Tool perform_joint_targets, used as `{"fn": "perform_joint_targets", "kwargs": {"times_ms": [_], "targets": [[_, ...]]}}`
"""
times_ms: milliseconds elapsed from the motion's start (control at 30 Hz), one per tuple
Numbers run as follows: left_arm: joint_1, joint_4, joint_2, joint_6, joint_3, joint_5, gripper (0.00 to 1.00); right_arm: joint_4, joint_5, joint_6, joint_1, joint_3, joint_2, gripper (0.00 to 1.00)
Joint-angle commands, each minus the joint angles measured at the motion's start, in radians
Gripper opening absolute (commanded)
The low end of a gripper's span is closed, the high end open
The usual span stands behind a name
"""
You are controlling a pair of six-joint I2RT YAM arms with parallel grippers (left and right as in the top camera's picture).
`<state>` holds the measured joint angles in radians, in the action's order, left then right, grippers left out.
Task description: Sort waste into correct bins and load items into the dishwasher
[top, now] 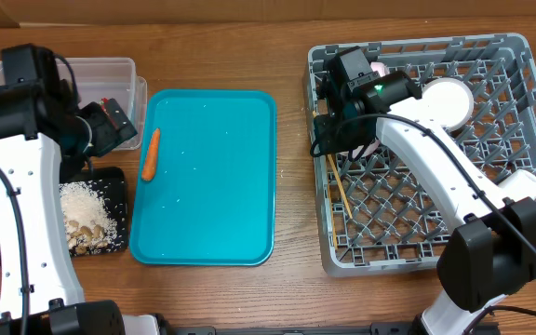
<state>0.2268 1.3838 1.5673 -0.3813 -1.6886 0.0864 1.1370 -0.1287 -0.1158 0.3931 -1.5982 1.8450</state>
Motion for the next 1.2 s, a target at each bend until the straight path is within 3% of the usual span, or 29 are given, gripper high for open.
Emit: {"fn": "perform_joint_targets", "kwargs": {"times_ms": [0, 233, 300, 333, 433, 533, 800, 867, 1033, 1167], "targets": [[-0.031, -0.005, -0.001, 0.027, -0.014, -0.019, 1.0, -0.015, 0.04, -0.041, -0.003, 0.027, 0.0, 0.04], [-0.044, -0.005, -0.001, 0.027, -0.014, -0.019, 1.0, -0.014, 0.113, -0.102, -0.003, 0.028, 0.003, 0.06], [-0.044, -0.005, -0.001, 0.027, -0.014, -0.019, 1.0, -0.009, 0.113, -0.101, -0.003, 0.028, 0.003, 0.34], [-0.044, -0.005, -0.001, 0.027, -0.014, -0.019, 1.0, -0.006, 0.113, -0.101, -0.003, 0.028, 0.003, 0.4], [-0.044, -0.005, -0.001, 0.027, -0.014, -0.019, 1.0, 0.002, 0.113, -0.101, -0.003, 0.028, 0.003, 0.4], [-0.045, -0.005, -0.001, 0.027, -0.012, -0.018, 1.0, 0.005, 0.112, -0.101, -0.003, 0.028, 0.003, 0.3], [-0.141, -0.074, 0.017, 0.058, 0.066, -0.015, 1.0, 0.105, 0.072, -0.102, -0.004, -0.05, -0.106, 0.3], [-0.186, -0.112, 0.037, 0.084, 0.094, -0.016, 1.0, 0.114, 0.072, -0.102, -0.011, -0.051, -0.161, 0.35], [-0.28, -0.214, 0.158, 0.188, 0.124, -0.085, 1.0, 0.194, 0.072, -0.1, -0.103, -0.051, -0.302, 0.61], [-0.275, -0.275, 0.264, 0.19, 0.124, -0.18, 1.0, 0.277, 0.076, -0.093, -0.22, -0.051, -0.344, 0.63]]}}
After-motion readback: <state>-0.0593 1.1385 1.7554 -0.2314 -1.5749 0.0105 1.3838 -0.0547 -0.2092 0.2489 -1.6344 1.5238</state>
